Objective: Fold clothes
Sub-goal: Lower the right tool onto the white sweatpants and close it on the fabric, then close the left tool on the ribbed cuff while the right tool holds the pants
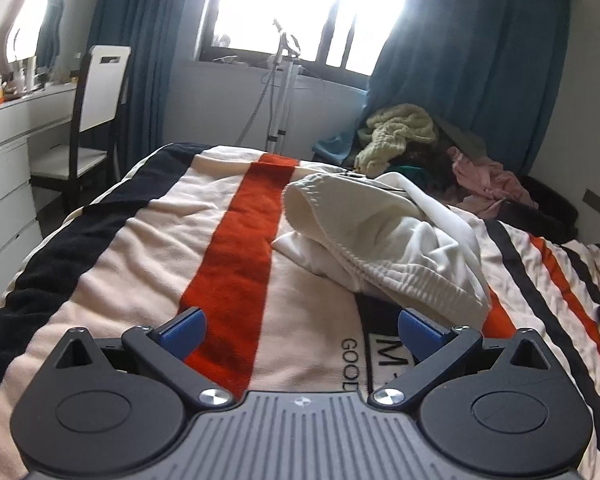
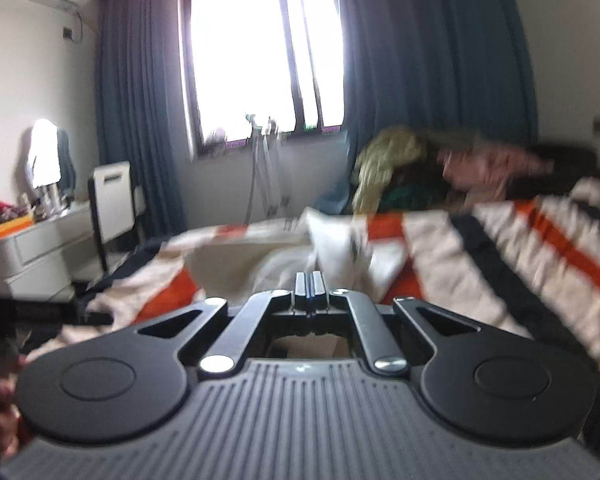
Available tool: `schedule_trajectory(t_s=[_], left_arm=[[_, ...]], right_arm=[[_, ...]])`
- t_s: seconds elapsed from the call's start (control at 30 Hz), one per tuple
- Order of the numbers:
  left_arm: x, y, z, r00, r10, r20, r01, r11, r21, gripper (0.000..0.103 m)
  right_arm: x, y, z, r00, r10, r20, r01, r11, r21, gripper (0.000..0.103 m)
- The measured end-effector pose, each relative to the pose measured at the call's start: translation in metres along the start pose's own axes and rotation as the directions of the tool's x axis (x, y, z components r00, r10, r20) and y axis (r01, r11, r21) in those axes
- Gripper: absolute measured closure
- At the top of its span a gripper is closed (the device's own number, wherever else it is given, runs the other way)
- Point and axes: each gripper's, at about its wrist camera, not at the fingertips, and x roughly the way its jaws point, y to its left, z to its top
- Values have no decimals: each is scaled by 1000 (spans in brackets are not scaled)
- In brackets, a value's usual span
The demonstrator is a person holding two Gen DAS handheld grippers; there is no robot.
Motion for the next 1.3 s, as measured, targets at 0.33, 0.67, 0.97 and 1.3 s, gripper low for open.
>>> schedule_trajectory(t_s=[0.33,0.67,0.97,1.3], left_arm=[[87,-3,31,999,-39,0,39,999,2,0],[213,46,50,998,-47,39,54,977,-204,2],[261,53,77,986,-141,88,159,957,-243,20],[221,16,92,982,-137,130,155,979,-134,87]], right_arm=[[53,-14,-39,983,125,-133,-100,978,181,21],[144,-75,-73,961,249,-116,-129,780,612,19],[194,-63,-82,938,338,-71,-220,743,632,26],[158,-56,-56,960,279,8,-226,759,611,78]])
